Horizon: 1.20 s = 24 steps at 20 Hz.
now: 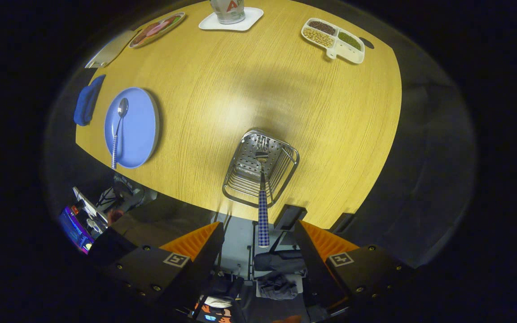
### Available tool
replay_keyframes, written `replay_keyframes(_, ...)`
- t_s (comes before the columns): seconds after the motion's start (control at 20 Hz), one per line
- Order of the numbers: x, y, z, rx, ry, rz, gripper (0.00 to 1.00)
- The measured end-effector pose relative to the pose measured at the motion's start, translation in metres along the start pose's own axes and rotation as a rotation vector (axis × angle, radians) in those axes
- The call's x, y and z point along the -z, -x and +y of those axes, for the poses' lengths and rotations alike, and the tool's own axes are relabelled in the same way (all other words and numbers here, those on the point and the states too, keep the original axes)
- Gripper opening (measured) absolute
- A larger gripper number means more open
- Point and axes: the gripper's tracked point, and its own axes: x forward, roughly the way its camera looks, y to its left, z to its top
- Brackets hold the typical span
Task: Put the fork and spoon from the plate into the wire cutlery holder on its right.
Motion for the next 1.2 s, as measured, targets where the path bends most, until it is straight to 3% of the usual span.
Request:
replay_keyframes(0.45,0.001,0.005,0.095,-0.041,0.036,-0.186,0.96)
replay_keyframes(1.2,-0.038,-0.031,0.249,-0.152,0.12,-0.184,0.97)
